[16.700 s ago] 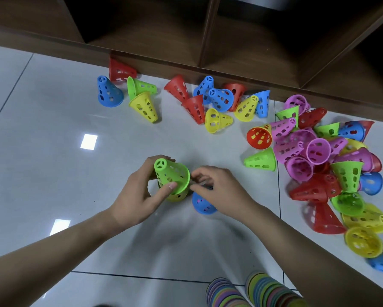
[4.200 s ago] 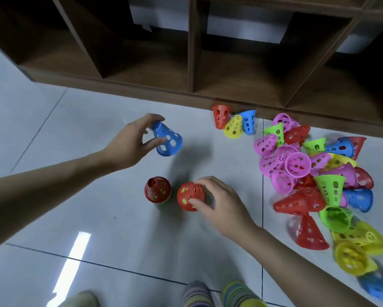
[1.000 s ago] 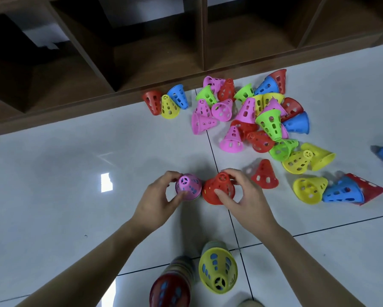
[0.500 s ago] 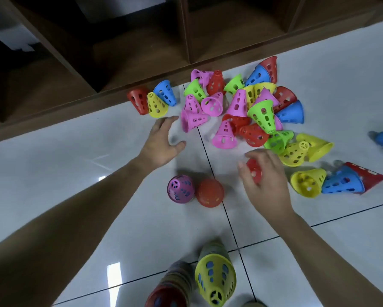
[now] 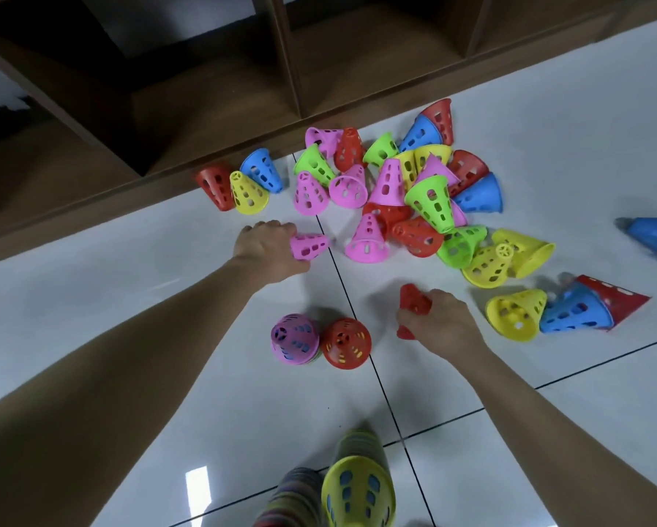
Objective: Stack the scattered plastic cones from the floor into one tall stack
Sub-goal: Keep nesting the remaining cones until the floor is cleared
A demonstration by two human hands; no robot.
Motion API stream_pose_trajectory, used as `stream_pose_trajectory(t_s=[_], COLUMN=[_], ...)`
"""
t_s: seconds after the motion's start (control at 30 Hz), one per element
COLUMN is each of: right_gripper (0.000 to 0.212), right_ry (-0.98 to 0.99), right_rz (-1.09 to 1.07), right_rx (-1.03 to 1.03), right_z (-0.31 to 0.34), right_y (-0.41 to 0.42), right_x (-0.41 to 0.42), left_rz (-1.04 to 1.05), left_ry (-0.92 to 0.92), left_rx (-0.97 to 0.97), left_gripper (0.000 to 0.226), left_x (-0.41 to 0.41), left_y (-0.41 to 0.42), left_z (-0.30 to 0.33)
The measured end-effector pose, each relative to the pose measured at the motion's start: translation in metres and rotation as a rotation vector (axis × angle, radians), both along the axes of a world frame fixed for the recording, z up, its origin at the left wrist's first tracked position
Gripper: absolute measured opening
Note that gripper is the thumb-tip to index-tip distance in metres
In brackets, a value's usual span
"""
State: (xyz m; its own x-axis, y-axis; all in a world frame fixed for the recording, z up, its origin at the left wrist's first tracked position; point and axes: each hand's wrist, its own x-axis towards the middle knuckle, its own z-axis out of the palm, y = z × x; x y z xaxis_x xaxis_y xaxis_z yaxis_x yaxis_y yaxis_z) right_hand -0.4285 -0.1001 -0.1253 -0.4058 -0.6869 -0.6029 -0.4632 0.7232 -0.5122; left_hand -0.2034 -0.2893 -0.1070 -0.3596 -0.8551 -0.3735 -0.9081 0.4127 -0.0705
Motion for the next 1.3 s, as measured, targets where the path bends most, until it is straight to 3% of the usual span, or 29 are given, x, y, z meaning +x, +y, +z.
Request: stream_pose_trajectory(t_s=[0.1,0.2,0.33,0.47,0.73,0.9,1.03,1.17,1.3], right_gripper=[0.017,0.017,0.031,0.047,0.053,0.057,0.069,0.054,0.043], right_ry=[-0.319,-0.589,-0.614,-0.559,-0.269,-0.252,-0.158,0.080,0.298], right_rz=[-0.223,-0.322,-0.143,0.094,0.372,0.478,0.401,0.286,0.149], right_rx=[-0.232,-0.464,-0.702,-0.677,-0.614,-0.588,-0.707,-0.946,-0.981], right_z=[0.006,0.025,0.049,0.044,0.015,0.000,0.005,0.014,0.018], right_y=[0.003,0.009,0.018,0.025,0.034,0.034,0.025,0.000,-0.024], right_x=[0.005,0.021,0.050,0.066,0.071,0.066,0.051,0.017,-0.020], left_rz=[0.142,0.448,0.650,0.597,0.398,0.330,0.286,0.162,0.126], left_ry=[0.039,0.393,0.812,1.038,1.012,0.961,0.858,0.774,0.712], left_rx=[0.067,0.144,0.143,0.182,0.258,0.250,0.258,0.264,0.444], left_gripper=[0.057,0.056,0.044,0.041,0.042,0.045,0.056,0.066,0.068], left_x=[0.016,0.031,0.044,0.055,0.060,0.062,0.070,0.082,0.087], left_y=[0.014,0.032,0.071,0.118,0.160,0.160,0.159,0.152,0.127], left_z=[0.007,0.021,0.050,0.069,0.063,0.049,0.034,0.027,0.047])
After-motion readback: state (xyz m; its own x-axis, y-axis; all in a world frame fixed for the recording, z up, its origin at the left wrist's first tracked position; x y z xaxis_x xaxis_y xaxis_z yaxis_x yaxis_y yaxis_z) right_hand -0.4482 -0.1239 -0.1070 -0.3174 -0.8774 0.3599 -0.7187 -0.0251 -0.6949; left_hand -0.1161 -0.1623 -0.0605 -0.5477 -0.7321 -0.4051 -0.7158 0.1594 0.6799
